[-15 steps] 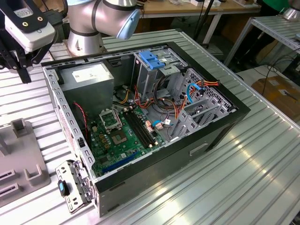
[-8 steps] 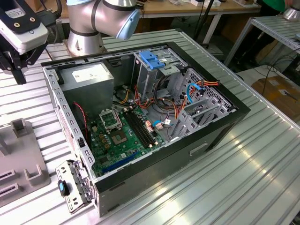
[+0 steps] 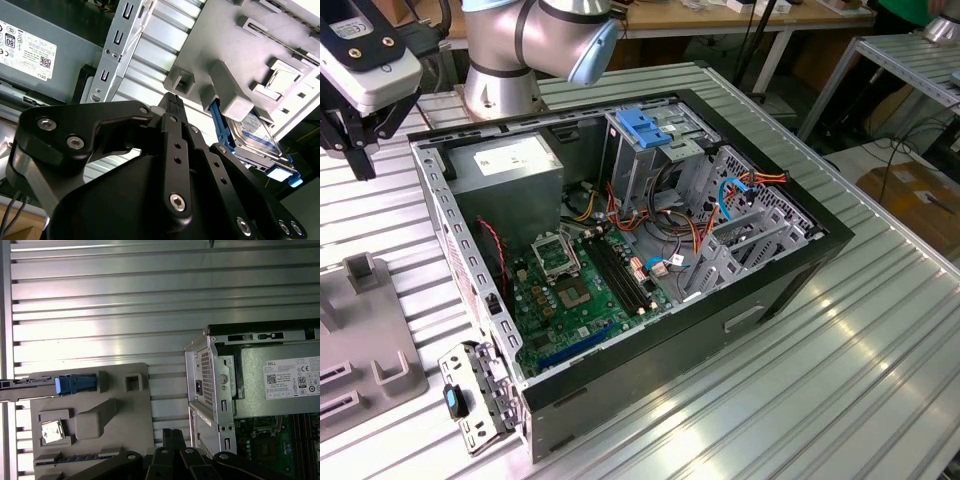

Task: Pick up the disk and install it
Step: 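Reach for the disk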

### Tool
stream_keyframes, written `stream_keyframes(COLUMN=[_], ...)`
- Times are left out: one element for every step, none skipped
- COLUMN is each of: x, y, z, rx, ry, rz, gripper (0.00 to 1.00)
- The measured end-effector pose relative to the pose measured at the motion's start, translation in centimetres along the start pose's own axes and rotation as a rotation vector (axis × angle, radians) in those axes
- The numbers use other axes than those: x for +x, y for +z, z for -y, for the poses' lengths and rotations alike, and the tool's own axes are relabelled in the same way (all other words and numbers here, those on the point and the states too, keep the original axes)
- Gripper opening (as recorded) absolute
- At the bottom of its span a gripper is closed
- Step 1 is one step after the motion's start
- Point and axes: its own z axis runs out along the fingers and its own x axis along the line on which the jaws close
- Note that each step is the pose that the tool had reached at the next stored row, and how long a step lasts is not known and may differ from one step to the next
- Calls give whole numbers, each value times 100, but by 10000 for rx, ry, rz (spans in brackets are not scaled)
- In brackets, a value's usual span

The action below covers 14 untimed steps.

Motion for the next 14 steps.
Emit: stream_keyframes(x=[0,0,0,1,4,15,37,54,79,111,137,186,208,233], y=[0,0,0,0,0,0,-1,-1,-2,-2,-2,-2,-3,-2], z=[0,0,0,0,0,1,3,4,5,7,9,11,12,13], rx=[0,-1,0,0,0,0,0,0,0,0,0,0,0,0], ry=[0,0,0,0,1,2,1,1,0,0,-1,1,3,3], rz=[0,0,0,0,0,1,0,1,0,0,0,1,0,0], gripper=[11,11,11,11,11,11,11,11,11,11,11,11,11,11])
